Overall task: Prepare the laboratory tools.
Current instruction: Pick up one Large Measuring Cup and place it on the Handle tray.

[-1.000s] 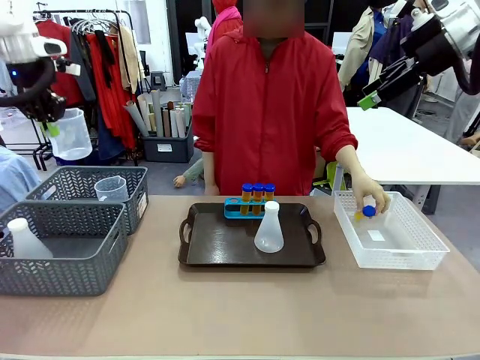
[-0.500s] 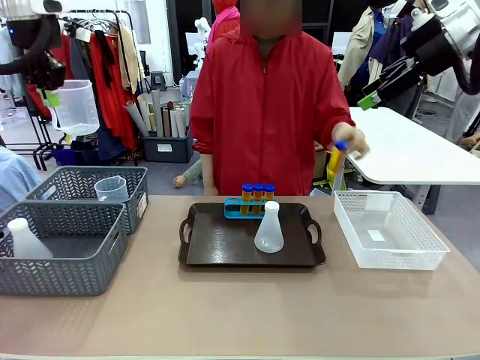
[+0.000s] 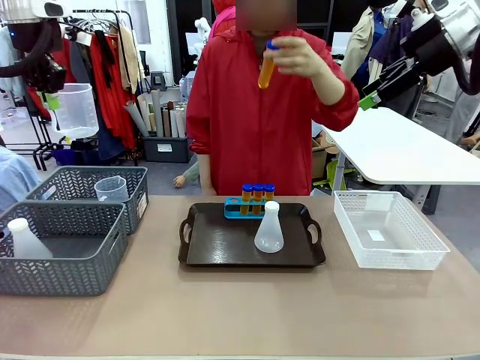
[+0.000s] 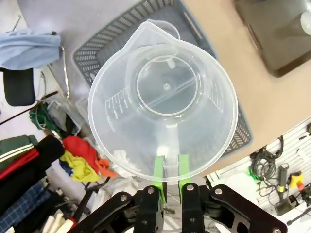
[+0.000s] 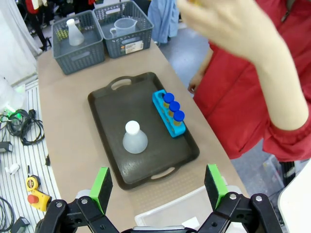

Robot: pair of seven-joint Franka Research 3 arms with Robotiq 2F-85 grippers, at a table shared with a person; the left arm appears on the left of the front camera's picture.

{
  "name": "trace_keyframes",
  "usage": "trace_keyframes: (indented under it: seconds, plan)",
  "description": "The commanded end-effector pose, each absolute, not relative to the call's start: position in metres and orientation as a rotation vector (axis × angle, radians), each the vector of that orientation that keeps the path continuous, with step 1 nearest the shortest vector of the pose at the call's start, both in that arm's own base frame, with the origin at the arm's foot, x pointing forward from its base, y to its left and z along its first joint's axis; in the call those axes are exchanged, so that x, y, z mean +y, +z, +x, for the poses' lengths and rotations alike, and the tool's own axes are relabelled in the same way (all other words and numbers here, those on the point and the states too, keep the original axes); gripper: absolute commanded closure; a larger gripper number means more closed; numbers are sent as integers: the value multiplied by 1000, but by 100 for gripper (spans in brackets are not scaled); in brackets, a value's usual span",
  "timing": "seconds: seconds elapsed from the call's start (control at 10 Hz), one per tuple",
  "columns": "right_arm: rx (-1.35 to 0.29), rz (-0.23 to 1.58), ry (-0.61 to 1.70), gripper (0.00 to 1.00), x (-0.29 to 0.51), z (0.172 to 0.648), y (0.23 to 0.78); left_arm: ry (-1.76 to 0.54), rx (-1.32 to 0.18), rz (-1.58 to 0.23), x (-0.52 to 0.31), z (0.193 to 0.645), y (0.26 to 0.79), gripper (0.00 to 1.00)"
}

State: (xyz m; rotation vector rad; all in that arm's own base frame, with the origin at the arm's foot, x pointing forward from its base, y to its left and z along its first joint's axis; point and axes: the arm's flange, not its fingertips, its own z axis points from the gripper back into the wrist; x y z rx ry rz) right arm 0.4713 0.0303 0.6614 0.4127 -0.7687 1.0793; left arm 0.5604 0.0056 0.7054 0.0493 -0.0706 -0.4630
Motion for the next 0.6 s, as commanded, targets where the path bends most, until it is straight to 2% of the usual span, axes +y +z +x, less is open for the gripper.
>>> trace_keyframes:
  seconds: [0.0, 0.4, 0.5]
  plan:
    - [-773, 418, 1086, 0, 31, 471, 663, -447, -87, 41, 6, 557, 708, 100]
    - [-773, 418, 1086, 0, 31, 471, 663, -463, -72, 49, 5, 560, 706, 100]
    - [-773, 418, 1086, 0, 31, 471, 663, -497, -96, -6, 1, 563, 721, 100]
